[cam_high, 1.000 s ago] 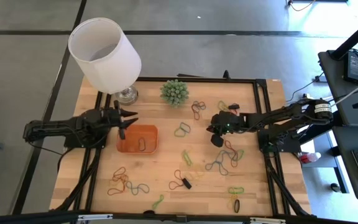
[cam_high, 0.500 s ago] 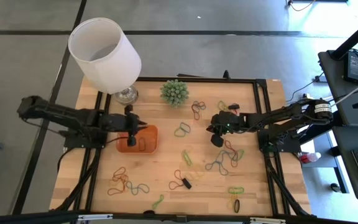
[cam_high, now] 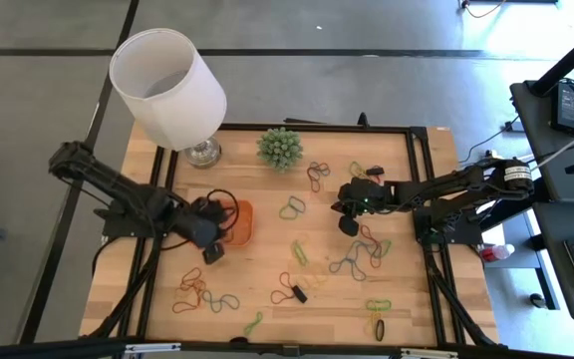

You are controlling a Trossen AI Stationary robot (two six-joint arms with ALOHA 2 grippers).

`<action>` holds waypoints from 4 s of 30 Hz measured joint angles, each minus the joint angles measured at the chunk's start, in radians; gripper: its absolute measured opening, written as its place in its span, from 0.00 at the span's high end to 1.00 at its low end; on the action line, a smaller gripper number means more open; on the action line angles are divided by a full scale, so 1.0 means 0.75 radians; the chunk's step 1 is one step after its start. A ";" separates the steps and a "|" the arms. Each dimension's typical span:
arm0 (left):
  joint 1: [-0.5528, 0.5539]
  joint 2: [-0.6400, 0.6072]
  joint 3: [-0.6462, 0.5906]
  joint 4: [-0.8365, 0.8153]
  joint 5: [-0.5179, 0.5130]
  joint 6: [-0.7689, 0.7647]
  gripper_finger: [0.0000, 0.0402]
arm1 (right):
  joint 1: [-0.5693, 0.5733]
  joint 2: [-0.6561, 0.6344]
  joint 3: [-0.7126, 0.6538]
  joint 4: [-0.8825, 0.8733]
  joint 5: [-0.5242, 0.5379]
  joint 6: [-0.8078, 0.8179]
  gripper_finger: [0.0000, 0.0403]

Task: Pick and place rubber bands into bin
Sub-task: Put the red rubber band into the orange bin

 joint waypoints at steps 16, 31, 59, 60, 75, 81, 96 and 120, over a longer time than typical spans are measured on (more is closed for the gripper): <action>-0.333 0.084 0.000 -0.186 0.062 -0.783 0.98 | 0.000 0.000 0.000 -0.001 0.000 -0.037 0.98; -0.496 0.363 0.000 -0.246 0.126 -1.088 0.98 | 0.000 0.000 0.000 0.018 0.000 -0.069 0.98; -0.501 0.724 -0.001 -0.208 0.211 -1.201 0.71 | 0.000 0.000 0.001 0.034 0.000 -0.064 0.98; -0.503 0.730 -0.001 -0.208 0.212 -1.182 0.71 | 0.000 0.000 0.001 0.034 0.000 -0.064 0.98; -0.500 0.747 -0.048 -0.186 0.290 -1.113 0.83 | 0.000 0.000 0.001 0.034 0.000 -0.061 0.98; -0.501 0.734 -0.142 -0.040 0.338 -1.145 0.88 | 0.001 0.000 0.001 0.034 0.000 -0.061 0.98; -0.500 0.621 -0.097 -0.103 0.300 -1.179 0.89 | 0.000 0.000 0.001 0.037 0.000 -0.060 0.98; -0.501 0.611 -0.213 0.087 0.253 -1.244 0.72 | 0.001 0.000 0.001 0.035 0.000 -0.033 0.98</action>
